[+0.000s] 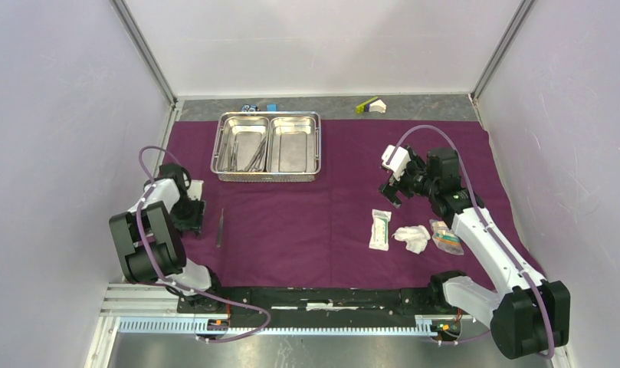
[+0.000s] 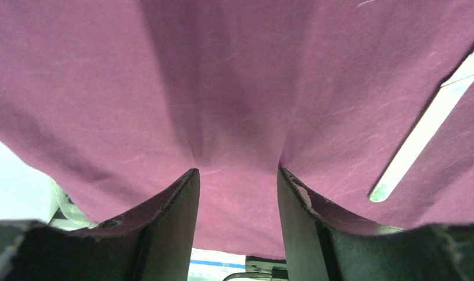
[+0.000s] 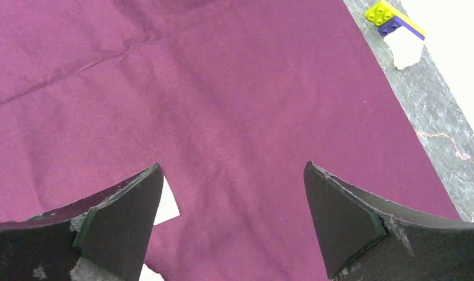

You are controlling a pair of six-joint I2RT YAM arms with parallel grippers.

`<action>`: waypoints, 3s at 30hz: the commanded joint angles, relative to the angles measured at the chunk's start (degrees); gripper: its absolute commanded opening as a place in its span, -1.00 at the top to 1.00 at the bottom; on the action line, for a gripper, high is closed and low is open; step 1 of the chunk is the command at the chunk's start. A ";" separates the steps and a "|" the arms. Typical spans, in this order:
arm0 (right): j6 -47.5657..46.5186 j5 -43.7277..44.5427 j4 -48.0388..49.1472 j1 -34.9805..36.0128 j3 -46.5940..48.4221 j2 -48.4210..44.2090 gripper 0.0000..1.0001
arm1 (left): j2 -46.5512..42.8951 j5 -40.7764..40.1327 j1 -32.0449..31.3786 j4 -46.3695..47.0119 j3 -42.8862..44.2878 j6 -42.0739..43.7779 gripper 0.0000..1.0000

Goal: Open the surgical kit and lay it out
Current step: Pick up the medical item from the container.

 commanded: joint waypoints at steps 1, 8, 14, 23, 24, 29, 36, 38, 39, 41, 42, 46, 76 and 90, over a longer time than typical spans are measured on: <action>-0.61 -0.66 0.50 0.22 0.15 0.00 -0.94 | -3.20 -0.45 3.00 -1.27 3.58 3.42 -0.17; -0.64 -0.57 0.46 0.21 0.17 0.35 -0.95 | -1.87 1.87 10.04 -1.73 7.63 6.37 -0.18; -0.64 -0.53 0.48 0.25 0.21 0.83 -0.94 | 2.78 3.34 17.24 -0.07 7.60 9.78 -0.18; -0.64 -0.42 0.55 0.23 0.12 1.31 -0.94 | 6.93 3.65 24.29 4.31 3.69 14.06 -0.17; -0.63 -0.40 0.49 0.25 0.11 1.38 -0.94 | 6.82 3.76 25.22 4.56 3.04 14.74 -0.17; -0.62 -0.39 0.47 0.20 0.23 1.62 -0.95 | 6.62 3.89 30.34 5.18 1.71 17.73 -0.17; -0.62 -0.36 0.43 0.18 0.19 1.67 -0.94 | 4.47 5.14 33.47 4.48 -0.44 20.14 -0.17; -0.64 -0.39 0.31 0.19 0.25 1.84 -0.94 | 3.75 5.92 33.42 4.00 -0.42 19.94 -0.17; -0.64 -0.40 0.33 0.17 0.27 1.83 -0.94 | 3.59 6.59 33.45 3.60 0.03 19.69 -0.17; -0.62 -0.39 0.19 0.24 0.29 1.92 -0.94 | 3.78 8.14 33.44 2.50 1.25 18.95 -0.17; -0.62 -0.40 0.21 0.25 0.22 1.91 -0.94 | 3.81 8.41 33.46 2.21 1.86 18.63 -0.18; -0.62 -0.39 0.22 0.21 0.28 1.83 -0.94 | 3.89 10.62 33.47 1.62 5.41 17.16 -0.20; 1.23 3.30 -0.14 0.15 2.03 0.13 -0.94 | -6.97 22.59 7.73 5.03 14.71 -3.43 -0.49; -0.03 6.38 -2.44 -0.05 3.48 4.91 -0.94 | 26.96 16.75 0.81 5.79 42.06 -14.18 -0.49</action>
